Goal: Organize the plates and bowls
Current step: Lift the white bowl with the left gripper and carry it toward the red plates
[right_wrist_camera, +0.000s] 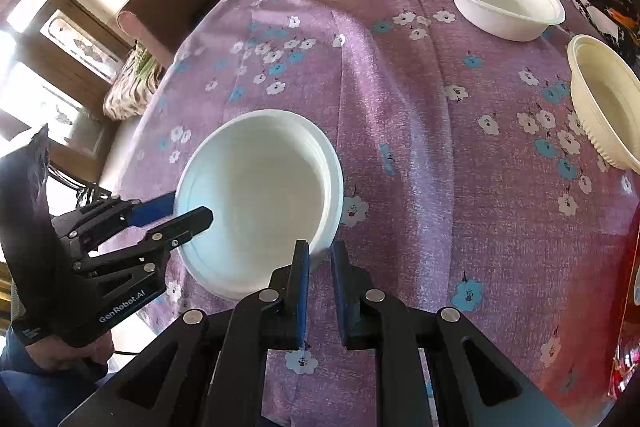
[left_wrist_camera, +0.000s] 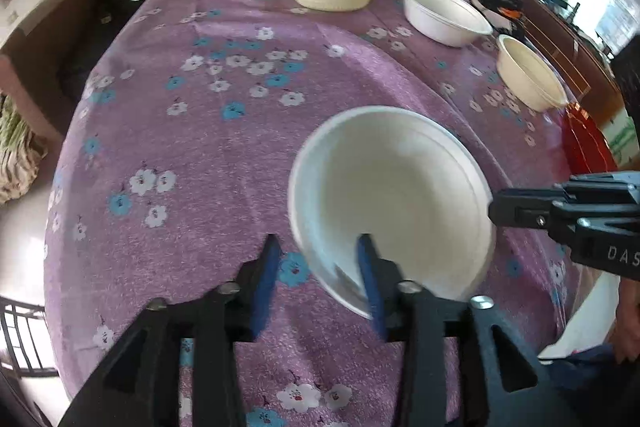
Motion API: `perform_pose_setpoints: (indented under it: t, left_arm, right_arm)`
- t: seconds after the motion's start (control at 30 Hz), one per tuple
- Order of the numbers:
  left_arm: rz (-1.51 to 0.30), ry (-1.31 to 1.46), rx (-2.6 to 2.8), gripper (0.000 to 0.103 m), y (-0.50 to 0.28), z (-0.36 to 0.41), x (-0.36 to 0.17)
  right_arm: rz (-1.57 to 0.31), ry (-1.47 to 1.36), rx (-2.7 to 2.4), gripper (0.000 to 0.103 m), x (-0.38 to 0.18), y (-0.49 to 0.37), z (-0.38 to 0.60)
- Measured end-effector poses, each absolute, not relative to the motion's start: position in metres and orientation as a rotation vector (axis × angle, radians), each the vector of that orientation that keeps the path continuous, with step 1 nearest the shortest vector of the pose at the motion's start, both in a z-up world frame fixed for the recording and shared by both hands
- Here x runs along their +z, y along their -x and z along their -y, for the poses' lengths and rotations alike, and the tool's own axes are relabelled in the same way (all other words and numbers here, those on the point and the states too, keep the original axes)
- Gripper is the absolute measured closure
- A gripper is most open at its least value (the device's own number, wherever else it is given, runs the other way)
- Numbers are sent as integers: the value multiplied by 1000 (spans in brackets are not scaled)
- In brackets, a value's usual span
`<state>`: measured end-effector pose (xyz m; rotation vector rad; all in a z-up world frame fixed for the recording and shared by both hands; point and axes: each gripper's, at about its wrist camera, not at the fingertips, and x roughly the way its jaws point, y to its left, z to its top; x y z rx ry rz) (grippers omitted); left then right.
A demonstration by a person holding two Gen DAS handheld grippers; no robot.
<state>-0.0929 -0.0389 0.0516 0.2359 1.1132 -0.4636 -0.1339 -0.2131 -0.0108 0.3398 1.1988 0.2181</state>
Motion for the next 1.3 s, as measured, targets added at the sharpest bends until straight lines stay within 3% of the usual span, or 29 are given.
perform_pose_setpoints:
  t: [0.23, 0.3, 0.37, 1.3]
  left_arm:
    - [-1082, -244, -420, 55, 80, 39, 48]
    - [-1075, -266, -429, 68, 81, 43, 46]
    - [-1079, -280, -445, 73, 82, 47, 45]
    - [-974, -387, -516, 73, 111, 104, 76]
  right_arm:
    - [-1210, -343, 229, 88, -15, 124, 215]
    - [-1211, -337, 227, 86, -17, 121, 214]
    - [-1209, -343, 246, 88, -18, 120, 214]
    - [-1099, -374, 193, 90, 10, 163, 258]
